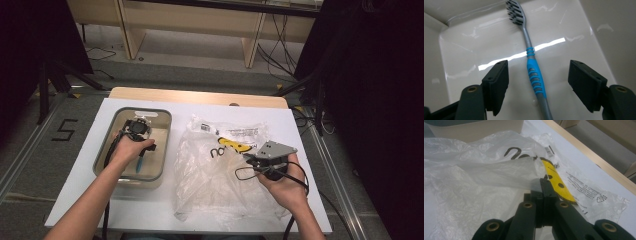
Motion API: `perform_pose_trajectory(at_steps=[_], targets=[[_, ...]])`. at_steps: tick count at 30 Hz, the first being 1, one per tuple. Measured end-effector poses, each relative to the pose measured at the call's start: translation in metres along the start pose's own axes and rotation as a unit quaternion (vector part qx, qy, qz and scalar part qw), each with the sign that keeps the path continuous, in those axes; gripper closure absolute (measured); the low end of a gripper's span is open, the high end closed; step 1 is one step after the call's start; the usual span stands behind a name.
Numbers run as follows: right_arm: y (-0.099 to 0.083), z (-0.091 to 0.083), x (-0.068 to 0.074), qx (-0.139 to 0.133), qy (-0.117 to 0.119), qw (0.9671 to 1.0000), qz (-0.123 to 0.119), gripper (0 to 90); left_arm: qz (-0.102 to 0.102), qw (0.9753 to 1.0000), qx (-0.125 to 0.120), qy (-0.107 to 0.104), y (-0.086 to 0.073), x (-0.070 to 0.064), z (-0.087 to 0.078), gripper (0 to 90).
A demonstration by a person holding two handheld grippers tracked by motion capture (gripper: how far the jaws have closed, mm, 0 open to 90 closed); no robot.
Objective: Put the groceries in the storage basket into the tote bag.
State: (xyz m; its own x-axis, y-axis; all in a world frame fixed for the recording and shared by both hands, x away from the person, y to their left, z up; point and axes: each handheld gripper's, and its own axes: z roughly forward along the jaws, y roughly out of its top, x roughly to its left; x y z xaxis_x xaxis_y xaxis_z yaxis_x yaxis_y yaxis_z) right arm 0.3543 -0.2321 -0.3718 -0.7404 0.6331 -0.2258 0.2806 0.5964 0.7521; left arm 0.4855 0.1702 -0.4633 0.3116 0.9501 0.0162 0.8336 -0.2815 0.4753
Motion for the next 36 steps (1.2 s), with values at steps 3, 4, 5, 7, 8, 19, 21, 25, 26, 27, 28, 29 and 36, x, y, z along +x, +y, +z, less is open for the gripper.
perform_pose_trajectory(at_steps=[3, 4, 5, 7, 8, 19, 21, 25, 26, 27, 28, 29, 36], targets=[[-0.0003, 0.0003, -0.0002, 0.0, 0.0, 1.0, 0.0, 90.0, -0.005, 1.0, 0.003, -0.003, -0.0004, 0.0011, 0.001, 34.9], [-0.0003, 0.0004, -0.0001, 0.0, 0.0, 1.0, 0.001, 90.0, -0.003, 1.0, 0.005, -0.001, -0.0005, 0.0015, 0.0012, 35.1], [-0.0002, 0.0005, 0.0, 0.0, 0.0, 1.0, 0.0, 90.0, -0.003, 1.0, 0.007, 0.0, -0.0006, 0.0018, 0.0015, 35.4], [-0.0001, 0.0004, 0.0004, 0.0, 0.0, 1.0, 0.0, 90.0, -0.011, 0.9999, 0.009, -0.004, -0.0007, 0.003, 0.0021, 36.6], [-0.0001, 0.0003, 0.0004, 0.0, 0.0, 1.0, 0.0, 90.0, -0.014, 0.9998, 0.009, -0.006, -0.0007, 0.0034, 0.0022, 37.0], [0.0, 0.0004, 0.0004, 0.0, 0.0, 1.0, 0.0, 90.0, -0.023, 0.9997, 0.013, -0.003, 0.0006, 0.0018, 0.0003, 50.2], [0.0001, 0.0004, 0.0004, 0.0, -0.001, 1.0, 0.0, 90.0, -0.022, 0.9996, 0.015, -0.001, 0.0009, 0.0, -0.0003, 54.2], [0.0003, 0.0005, 0.0005, -0.001, -0.001, 1.0, -0.002, 90.0, -0.026, 0.9994, 0.022, 0.001, 0.0013, -0.0023, -0.0012, 58.9], [0.0002, 0.0005, 0.0005, -0.001, 0.0, 1.0, -0.002, 90.0, -0.028, 0.9993, 0.024, 0.002, 0.0014, -0.0026, -0.0014, 59.5], [0.0002, 0.0006, 0.0008, -0.002, 0.0, 1.0, -0.002, 90.0, -0.029, 0.9993, 0.025, 0.002, 0.0016, -0.0027, -0.0015, 60.3], [0.0002, 0.0007, 0.0007, -0.002, 0.0, 1.0, -0.002, 90.0, -0.028, 0.9993, 0.026, 0.002, 0.0018, -0.0028, -0.0016, 61.5], [0.0003, 0.0005, 0.0006, -0.001, 0.0, 1.0, -0.002, 90.0, -0.028, 0.9992, 0.027, 0.001, 0.0019, -0.0027, -0.0017, 62.5], [0.0001, 0.0005, 0.0004, 0.0, 0.0, 1.0, -0.001, 90.0, -0.03, 0.999, 0.032, 0.004, 0.0025, -0.0038, -0.0021, 66.9]])
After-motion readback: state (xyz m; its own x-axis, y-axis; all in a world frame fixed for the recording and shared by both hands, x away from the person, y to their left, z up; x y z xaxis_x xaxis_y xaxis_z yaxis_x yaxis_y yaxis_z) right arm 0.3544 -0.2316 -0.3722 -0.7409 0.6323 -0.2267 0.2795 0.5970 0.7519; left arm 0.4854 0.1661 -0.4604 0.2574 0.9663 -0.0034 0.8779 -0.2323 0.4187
